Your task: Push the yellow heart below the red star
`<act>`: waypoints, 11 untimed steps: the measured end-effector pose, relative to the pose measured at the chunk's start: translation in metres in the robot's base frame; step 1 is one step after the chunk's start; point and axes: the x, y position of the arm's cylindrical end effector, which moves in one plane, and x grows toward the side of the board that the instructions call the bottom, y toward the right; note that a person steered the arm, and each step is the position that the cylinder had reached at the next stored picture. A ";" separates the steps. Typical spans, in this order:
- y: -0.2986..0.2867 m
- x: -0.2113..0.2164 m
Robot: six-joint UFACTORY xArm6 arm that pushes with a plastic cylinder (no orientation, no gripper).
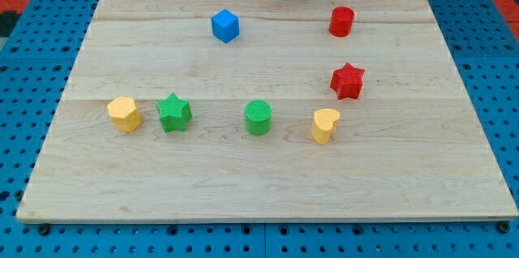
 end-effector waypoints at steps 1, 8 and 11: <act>0.006 0.001; -0.013 0.334; 0.018 0.359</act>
